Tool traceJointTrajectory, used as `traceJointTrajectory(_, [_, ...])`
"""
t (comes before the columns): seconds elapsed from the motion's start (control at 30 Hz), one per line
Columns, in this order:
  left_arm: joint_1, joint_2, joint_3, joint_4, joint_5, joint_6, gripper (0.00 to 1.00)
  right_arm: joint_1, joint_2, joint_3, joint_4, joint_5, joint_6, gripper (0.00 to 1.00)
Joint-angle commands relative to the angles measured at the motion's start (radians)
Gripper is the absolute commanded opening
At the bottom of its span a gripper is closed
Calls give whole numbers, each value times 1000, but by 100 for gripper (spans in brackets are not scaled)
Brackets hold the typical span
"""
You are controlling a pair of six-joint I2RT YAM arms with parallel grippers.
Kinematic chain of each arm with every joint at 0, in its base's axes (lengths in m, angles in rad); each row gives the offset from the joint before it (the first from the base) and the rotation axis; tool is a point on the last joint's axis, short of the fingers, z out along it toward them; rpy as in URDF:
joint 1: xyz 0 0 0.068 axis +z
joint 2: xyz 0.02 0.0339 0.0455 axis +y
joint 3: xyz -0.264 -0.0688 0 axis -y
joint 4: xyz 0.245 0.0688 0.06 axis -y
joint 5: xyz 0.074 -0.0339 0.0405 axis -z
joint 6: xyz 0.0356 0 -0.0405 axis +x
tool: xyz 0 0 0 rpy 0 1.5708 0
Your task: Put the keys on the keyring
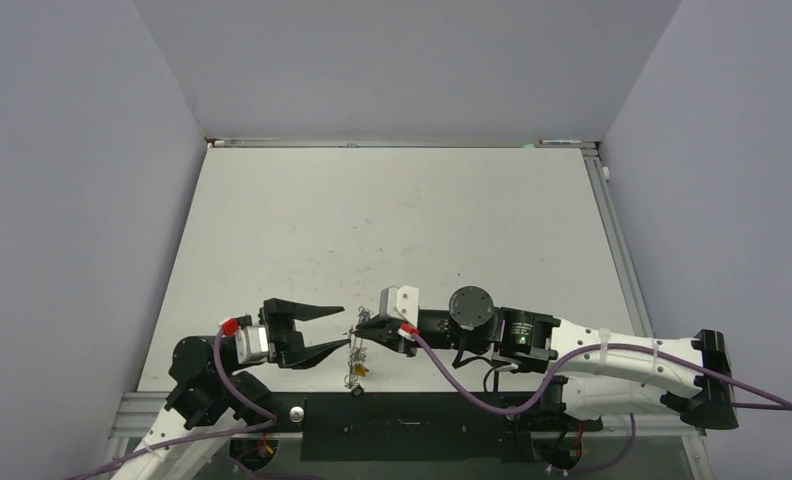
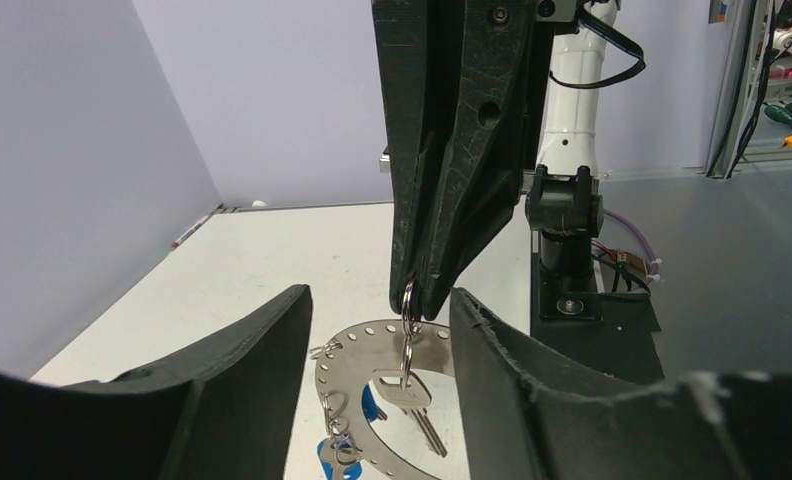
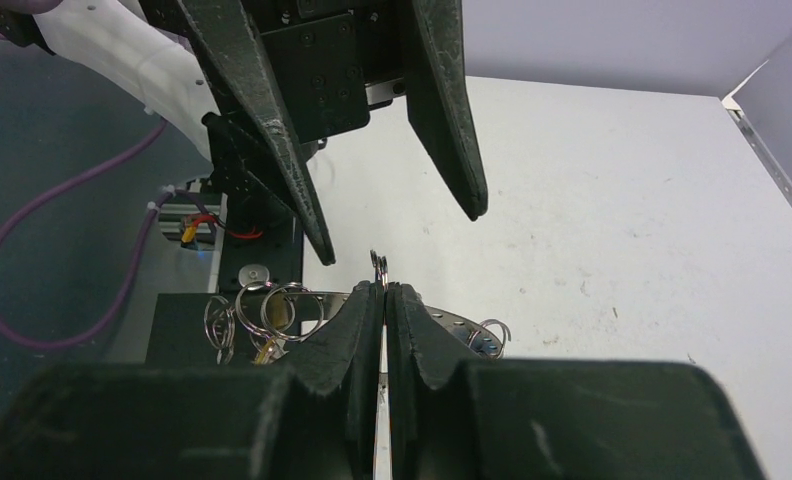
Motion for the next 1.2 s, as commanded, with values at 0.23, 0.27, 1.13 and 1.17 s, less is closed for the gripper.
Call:
traceJointTrajectory(0.23, [9,26,25,62,62,-42,36,13,-67,-33,230,-12,40,5])
traceJointTrajectory(0.27, [9,28,25,64,65,-42,36,14,-69,-34,235,-10,39,5])
traceJointTrajectory(1.13, [9,29,14,73,65,-45,14,23,-16,1,238,-52,34,5])
traceJointTrajectory(1.17, [9,29,14,73,66,-44,13,25,-16,1,239,-52,34,5])
